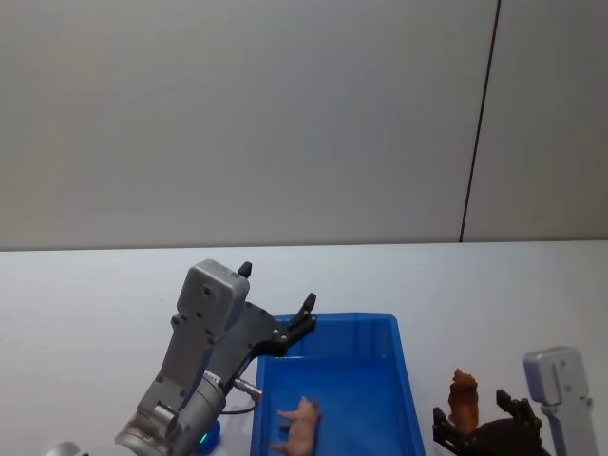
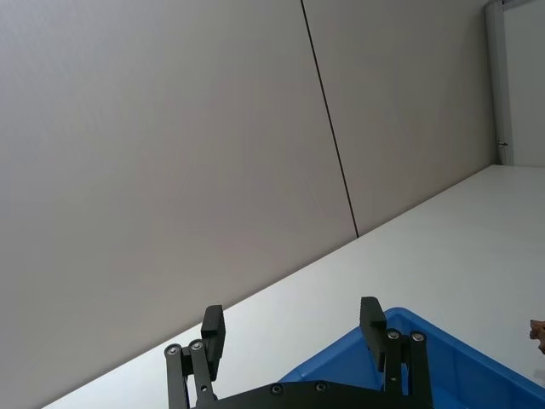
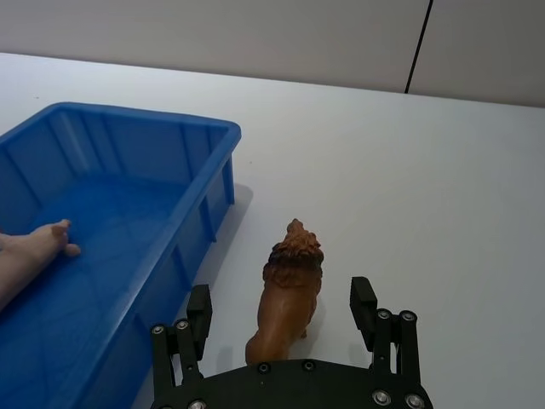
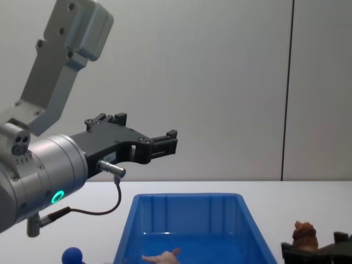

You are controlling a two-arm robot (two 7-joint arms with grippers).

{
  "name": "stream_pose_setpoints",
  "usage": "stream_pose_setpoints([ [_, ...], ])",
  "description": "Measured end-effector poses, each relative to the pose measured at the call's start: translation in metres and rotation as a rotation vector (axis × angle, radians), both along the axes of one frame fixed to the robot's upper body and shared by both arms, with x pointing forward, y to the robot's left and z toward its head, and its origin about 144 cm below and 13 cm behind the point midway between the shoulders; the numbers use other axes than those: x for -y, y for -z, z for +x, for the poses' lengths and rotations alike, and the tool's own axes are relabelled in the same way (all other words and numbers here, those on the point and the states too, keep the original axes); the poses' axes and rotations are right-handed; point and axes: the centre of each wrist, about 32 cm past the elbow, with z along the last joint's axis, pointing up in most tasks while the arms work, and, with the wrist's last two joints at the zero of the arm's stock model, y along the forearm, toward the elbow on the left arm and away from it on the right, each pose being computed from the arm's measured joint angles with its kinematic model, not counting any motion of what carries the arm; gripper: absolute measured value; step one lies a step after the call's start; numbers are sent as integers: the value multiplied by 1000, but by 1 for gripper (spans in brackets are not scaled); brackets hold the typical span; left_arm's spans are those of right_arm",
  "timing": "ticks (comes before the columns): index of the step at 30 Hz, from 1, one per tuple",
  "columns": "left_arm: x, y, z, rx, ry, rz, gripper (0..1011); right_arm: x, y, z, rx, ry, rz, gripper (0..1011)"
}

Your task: Pick up the two dolls from the table and place them into the box.

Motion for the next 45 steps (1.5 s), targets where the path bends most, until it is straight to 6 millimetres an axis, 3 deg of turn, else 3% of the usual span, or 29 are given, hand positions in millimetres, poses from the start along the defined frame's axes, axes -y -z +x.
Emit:
stream_pose_setpoints([
  [15, 0, 0, 0, 0, 0, 0, 1002, -11, 7, 7, -83, 9, 1, 976],
  [22, 0, 0, 0, 0, 0, 0, 1002, -13, 7, 7, -110, 21, 3, 811],
  [36, 0, 0, 0, 0, 0, 0, 1002, -11, -1, 3, -112, 48, -1, 389],
  [37, 0, 0, 0, 0, 0, 0, 1002, -11, -2, 3, -110, 50, -2, 326],
  [45, 0, 0, 0, 0, 0, 0, 1001, -8, -8, 2, -86, 59, -10, 299],
])
